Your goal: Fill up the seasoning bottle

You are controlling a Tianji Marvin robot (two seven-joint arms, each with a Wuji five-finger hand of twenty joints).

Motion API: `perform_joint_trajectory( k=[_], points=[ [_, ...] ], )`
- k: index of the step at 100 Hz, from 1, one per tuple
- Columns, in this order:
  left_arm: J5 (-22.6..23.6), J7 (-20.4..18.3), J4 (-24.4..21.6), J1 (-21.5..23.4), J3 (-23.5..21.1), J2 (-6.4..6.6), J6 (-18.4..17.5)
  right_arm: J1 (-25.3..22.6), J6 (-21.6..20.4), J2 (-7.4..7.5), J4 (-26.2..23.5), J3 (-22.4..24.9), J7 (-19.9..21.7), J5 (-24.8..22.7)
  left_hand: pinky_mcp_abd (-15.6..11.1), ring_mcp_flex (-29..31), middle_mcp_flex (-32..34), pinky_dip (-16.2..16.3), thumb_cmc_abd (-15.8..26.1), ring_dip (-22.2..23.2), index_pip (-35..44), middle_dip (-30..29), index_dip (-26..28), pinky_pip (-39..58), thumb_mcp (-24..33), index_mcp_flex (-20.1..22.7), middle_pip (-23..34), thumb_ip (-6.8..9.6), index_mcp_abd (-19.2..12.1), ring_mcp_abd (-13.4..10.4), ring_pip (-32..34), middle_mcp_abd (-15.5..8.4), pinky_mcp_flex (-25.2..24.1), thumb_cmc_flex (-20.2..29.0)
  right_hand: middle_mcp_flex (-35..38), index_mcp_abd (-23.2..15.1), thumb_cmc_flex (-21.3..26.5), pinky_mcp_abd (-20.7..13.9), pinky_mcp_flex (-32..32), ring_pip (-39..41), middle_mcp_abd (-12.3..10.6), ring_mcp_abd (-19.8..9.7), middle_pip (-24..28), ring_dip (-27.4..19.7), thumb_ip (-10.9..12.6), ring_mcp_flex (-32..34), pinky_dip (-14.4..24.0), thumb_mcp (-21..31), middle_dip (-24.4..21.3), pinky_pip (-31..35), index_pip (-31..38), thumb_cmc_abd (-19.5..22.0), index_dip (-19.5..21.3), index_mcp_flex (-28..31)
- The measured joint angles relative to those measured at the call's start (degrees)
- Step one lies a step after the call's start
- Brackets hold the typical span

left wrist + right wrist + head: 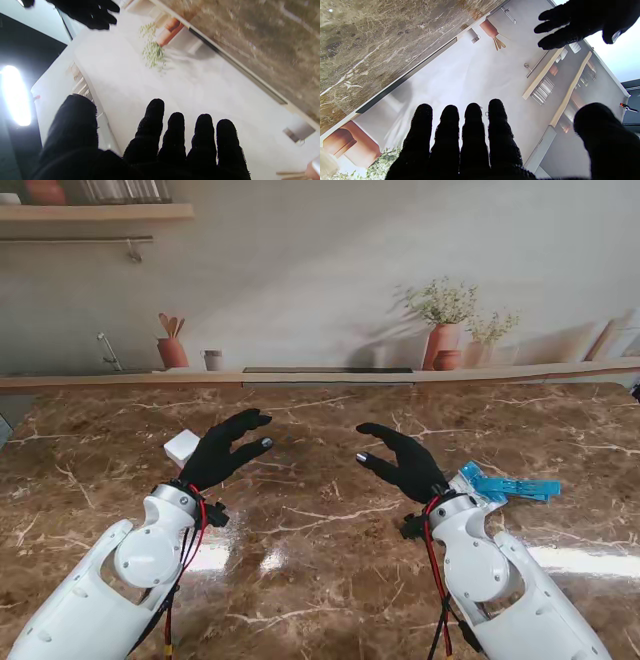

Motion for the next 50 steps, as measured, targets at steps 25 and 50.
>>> perform_joint_trajectory(
  k=[25, 50],
  points=[
    [4.1, 2.5, 0.0, 0.4, -4.9, -0.76, -0.1, -0.6, 0.9, -0.04, -0.9, 0.0, -0.6, -0.4, -0.8, -4.8, -7.4, -3.1, -3.6, -0.6, -4.0, -0.2, -1.6, -7.7, 0.0, -7.9, -0.1, 0.0, 0.1, -1.9, -2.1, -0.9, -0.1, 0.1, 0.0, 0.0, 0.0, 0.0, 0.0, 0.0, 0.0, 0.0, 0.0, 0.0, 0.0, 0.0, 0.0, 0.0, 0.0, 0.0, 0.0, 0.0, 0.0, 0.0],
    [6.3, 6.0, -0.7, 2.5, -9.6, -0.75, 0.0, -0.3, 1.2, -0.02, -0.7, -0.5, 0.0, -0.3, -0.7, -9.1, -10.2, -2.9, -8.9, -1.2, -4.7, -1.0, -0.8, -15.3, 0.1, -17.1, -2.1, 0.0, 0.1, -2.8, -3.3, -1.6, -0.3, 0.1, 0.0, 0.0, 0.0, 0.0, 0.0, 0.0, 0.0, 0.0, 0.0, 0.0, 0.0, 0.0, 0.0, 0.0, 0.0, 0.0, 0.0, 0.0, 0.0, 0.0]
  ],
)
